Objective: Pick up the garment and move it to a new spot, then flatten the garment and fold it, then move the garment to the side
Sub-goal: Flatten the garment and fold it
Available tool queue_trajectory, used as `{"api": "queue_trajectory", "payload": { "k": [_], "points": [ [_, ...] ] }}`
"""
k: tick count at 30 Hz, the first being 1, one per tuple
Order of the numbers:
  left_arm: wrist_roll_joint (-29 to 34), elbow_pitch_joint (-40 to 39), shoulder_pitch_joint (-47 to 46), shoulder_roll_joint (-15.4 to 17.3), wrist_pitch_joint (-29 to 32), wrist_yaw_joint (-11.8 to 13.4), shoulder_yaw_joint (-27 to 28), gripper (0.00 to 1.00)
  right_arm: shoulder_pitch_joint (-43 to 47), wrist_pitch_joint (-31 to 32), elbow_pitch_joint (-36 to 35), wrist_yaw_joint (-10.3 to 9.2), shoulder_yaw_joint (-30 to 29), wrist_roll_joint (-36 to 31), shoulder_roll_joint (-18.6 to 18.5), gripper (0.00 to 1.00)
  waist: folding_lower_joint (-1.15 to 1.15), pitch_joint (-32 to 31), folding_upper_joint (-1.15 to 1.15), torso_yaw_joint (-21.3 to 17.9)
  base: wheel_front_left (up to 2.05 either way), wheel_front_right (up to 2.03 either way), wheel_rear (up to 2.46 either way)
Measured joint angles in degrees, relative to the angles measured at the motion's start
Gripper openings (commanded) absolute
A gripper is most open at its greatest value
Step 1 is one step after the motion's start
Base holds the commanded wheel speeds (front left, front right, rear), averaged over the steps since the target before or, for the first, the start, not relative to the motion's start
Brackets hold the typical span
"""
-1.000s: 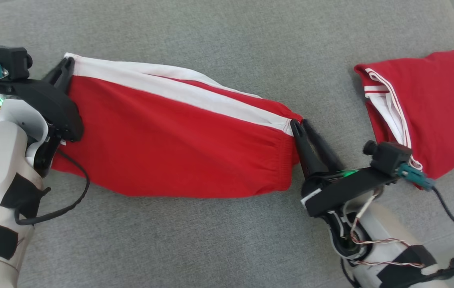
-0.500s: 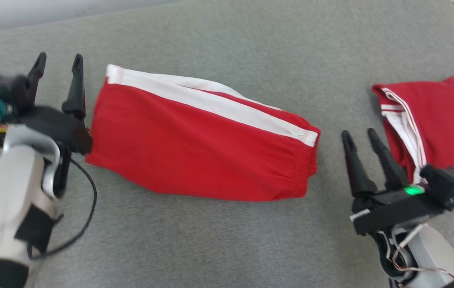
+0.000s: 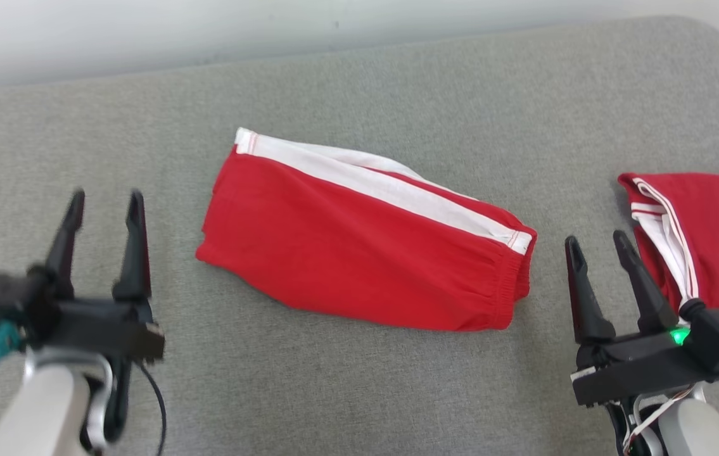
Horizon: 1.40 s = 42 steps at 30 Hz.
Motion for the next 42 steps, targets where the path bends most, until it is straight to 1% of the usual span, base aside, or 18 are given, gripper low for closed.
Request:
{"api": "queue_trajectory", "payload": {
  "k": [1, 5, 10, 13, 17, 26, 29, 32, 37, 42],
  "points": [
    [0.58, -2.04, 2.71, -0.07, -0.04, 0.40, 0.26, 1.00, 0.63, 0.41, -0.04, 0.00, -0.40, -0.91, 0.34, 1.00, 0.00, -0.67, 0.00, 0.31, 0.00, 0.00, 0.00],
    [2.54, -5.52, 7.44, -0.71, -0.21, 1.14, 0.97, 1.00, 2.00, 0.49, -0.05, 0.00, -1.01, -2.43, 0.86, 1.00, 0.00, -1.88, 0.00, 0.83, 0.00, 0.00, 0.00],
    [5.36, -6.55, 12.35, -1.66, -0.21, 2.58, 0.70, 1.00, 3.60, 0.89, 0.02, 0.00, -1.88, -4.08, 1.34, 1.00, 0.01, -3.13, 0.00, 1.26, 0.00, 0.00, 0.00],
    [7.14, -6.79, 14.11, -1.99, -0.21, 3.88, 0.65, 1.00, 4.44, 1.00, -0.03, 0.00, -2.32, -5.01, 1.83, 1.00, 0.01, -3.72, 0.00, 1.40, 0.00, 0.00, 0.00],
    [7.73, -6.03, 15.58, -2.67, -0.21, 4.26, 0.45, 1.00, 5.40, 1.43, -0.27, 0.00, -2.89, -6.27, 2.43, 1.00, 0.01, -4.52, 0.00, 1.52, 0.00, 0.00, 0.00],
    [7.61, -3.76, 15.36, -2.89, -0.21, 3.81, 0.01, 1.00, 6.21, 2.41, -0.81, 0.00, -2.82, -6.23, 2.78, 1.00, 0.01, -5.37, 0.00, 1.60, 0.00, 0.00, 0.00],
    [7.62, -3.23, 14.07, -3.00, -0.12, 3.35, -0.46, 1.00, 6.21, 2.46, -1.05, 0.00, -2.76, -6.09, 2.79, 1.00, 0.01, -5.10, 0.00, 1.54, 0.00, 0.00, 0.00],
    [7.61, -2.44, 11.63, -3.09, 0.59, 2.29, -1.21, 1.00, 6.15, 2.60, -1.31, 0.00, -2.59, -6.05, 2.80, 1.00, 0.01, -4.60, 0.00, 1.36, 0.00, 0.00, 0.00],
    [7.24, 0.85, 6.23, -3.96, 2.90, -0.67, -3.39, 1.00, 5.69, 2.75, -1.45, 0.00, -2.01, -5.71, 2.86, 1.00, 0.02, -3.49, 0.00, 0.53, 0.00, 0.00, 0.00],
    [5.56, 7.95, 0.81, -5.36, 5.08, -3.89, -5.02, 1.00, 4.61, 2.34, -1.18, 0.00, -1.07, -5.15, 3.14, 1.00, 0.02, -2.06, 0.00, -1.08, 0.00, 0.00, 0.00]
  ]
}}
